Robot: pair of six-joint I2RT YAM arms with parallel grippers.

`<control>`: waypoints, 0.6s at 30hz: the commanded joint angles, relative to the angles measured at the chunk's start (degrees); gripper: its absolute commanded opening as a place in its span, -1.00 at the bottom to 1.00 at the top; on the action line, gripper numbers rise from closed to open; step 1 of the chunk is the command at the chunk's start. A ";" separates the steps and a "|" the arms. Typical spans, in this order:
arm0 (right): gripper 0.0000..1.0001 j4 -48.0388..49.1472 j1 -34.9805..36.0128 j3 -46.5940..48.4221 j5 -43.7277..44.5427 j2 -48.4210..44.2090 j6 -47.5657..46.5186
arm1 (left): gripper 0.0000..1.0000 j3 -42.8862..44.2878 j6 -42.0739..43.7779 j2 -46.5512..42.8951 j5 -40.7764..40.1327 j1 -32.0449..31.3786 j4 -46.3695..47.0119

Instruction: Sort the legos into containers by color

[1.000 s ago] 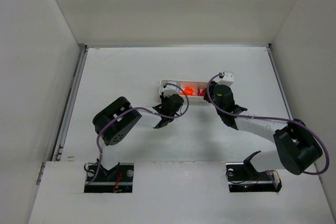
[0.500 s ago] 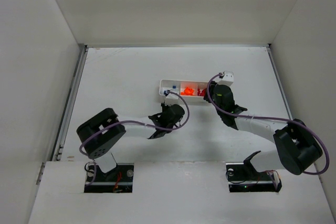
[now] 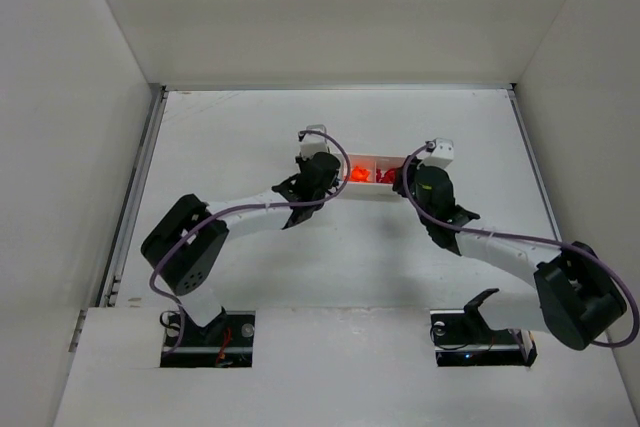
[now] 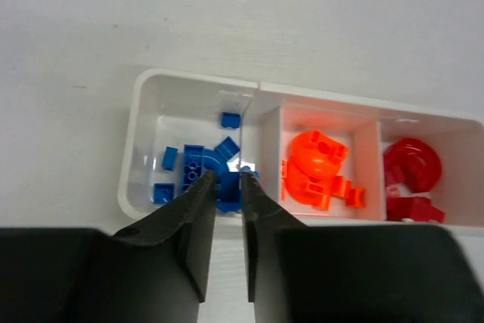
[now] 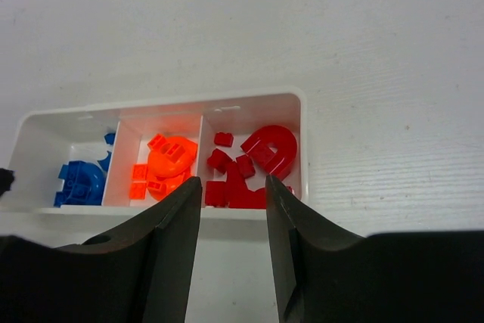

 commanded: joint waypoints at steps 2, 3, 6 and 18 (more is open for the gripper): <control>-0.09 4.65 -0.98 -1.38 1.54 -3.44 0.95 | -0.48 2.06 -1.04 1.48 2.06 2.25 -1.53; -0.08 4.92 -1.33 -1.82 2.06 -3.97 1.21 | -0.34 1.44 -1.21 0.61 2.06 2.51 -1.53; -0.02 5.36 -2.21 -2.78 3.20 -5.38 1.83 | -0.06 -0.84 -1.30 -2.64 1.97 2.60 -1.27; 0.29 7.29 -10.82 -10.08 8.31 -13.99 8.59 | 1.00 -16.74 -6.22 -25.66 0.93 4.53 -6.26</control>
